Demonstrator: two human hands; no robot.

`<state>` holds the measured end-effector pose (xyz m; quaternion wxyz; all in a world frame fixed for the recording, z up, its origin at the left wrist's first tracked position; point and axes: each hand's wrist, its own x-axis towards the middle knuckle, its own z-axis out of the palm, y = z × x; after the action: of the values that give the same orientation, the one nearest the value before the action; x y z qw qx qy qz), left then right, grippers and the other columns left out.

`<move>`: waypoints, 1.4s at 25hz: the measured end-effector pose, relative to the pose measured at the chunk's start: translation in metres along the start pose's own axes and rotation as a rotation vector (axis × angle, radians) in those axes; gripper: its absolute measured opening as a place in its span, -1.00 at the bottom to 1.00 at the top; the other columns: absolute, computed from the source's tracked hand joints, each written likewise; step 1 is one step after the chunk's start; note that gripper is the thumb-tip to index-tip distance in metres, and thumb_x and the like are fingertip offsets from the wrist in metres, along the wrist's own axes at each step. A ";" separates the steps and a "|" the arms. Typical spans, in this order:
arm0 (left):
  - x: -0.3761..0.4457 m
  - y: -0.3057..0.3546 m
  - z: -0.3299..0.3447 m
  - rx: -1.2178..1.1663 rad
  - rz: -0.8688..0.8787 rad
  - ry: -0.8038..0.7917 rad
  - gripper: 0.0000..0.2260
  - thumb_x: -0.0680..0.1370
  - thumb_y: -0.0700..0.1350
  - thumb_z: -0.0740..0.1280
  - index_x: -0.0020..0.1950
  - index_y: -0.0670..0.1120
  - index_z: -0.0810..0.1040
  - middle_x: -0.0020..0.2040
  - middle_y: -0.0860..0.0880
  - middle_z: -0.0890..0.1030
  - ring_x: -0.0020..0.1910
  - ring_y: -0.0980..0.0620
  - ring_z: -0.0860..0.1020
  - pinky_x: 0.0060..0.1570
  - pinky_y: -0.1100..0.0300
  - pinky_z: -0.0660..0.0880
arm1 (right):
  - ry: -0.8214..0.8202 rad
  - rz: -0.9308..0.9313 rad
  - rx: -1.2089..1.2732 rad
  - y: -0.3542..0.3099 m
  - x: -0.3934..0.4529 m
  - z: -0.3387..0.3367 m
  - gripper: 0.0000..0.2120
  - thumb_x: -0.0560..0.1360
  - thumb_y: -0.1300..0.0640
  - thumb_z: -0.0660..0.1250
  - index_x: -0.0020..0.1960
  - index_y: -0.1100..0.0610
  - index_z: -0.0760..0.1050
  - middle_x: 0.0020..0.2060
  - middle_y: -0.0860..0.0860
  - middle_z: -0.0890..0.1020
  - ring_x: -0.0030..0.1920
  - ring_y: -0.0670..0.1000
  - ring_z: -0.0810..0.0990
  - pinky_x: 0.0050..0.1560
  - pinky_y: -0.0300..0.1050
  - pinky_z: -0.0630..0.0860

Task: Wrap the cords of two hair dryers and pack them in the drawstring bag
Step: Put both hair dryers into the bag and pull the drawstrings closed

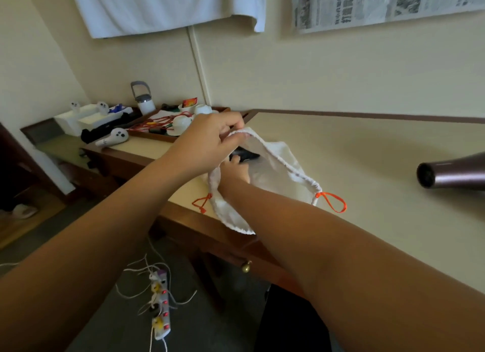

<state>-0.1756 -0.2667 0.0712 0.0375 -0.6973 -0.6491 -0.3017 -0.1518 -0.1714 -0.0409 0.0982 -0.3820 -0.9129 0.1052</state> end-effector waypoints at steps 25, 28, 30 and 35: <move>0.057 0.023 0.234 -0.223 0.014 -0.008 -0.70 0.64 -0.05 0.37 -0.22 -0.14 0.41 -0.43 -0.09 0.42 -0.42 -0.05 0.30 -0.35 -0.01 0.36 | 0.076 0.559 -0.462 0.384 -0.315 -0.133 -0.35 0.42 -0.50 0.22 0.43 -0.27 0.33 0.52 0.12 0.20 0.49 0.28 0.24 0.33 0.31 0.41; 0.058 0.043 0.241 -0.260 0.023 -0.047 -0.69 0.64 -0.07 0.36 -0.22 -0.17 0.41 -0.42 -0.11 0.43 -0.41 -0.03 0.30 -0.33 0.06 0.30 | 0.001 0.593 -0.414 0.401 -0.317 -0.133 -0.27 0.40 -0.58 0.14 0.45 -0.24 0.30 0.38 0.14 0.40 0.23 0.24 0.52 0.14 0.15 0.55; 0.064 0.057 0.227 -0.275 0.044 -0.034 -0.69 0.65 -0.06 0.36 -0.23 -0.16 0.41 -0.43 -0.04 0.39 -0.42 -0.02 0.28 -0.34 0.10 0.25 | 0.006 0.575 -0.368 0.403 -0.311 -0.136 -0.32 0.40 -0.56 0.17 0.36 -0.19 0.37 0.21 0.10 0.51 0.01 0.14 0.56 0.03 0.05 0.57; 0.088 0.060 0.168 -0.298 -0.006 0.002 -0.69 0.62 0.01 0.37 -0.20 -0.18 0.48 -0.42 -0.04 0.40 -0.41 0.07 0.27 -0.38 0.14 0.21 | 0.310 0.453 0.298 0.343 -0.307 -0.167 -0.65 0.46 -0.31 0.35 0.11 -0.11 0.55 -0.25 -0.07 0.59 -0.31 -0.02 0.57 -0.30 -0.06 0.52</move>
<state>-0.0598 -0.1233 -0.0046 -0.0667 -0.6931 -0.5990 -0.3954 0.3357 -0.1370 -0.0033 0.2653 -0.5687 -0.7532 0.1973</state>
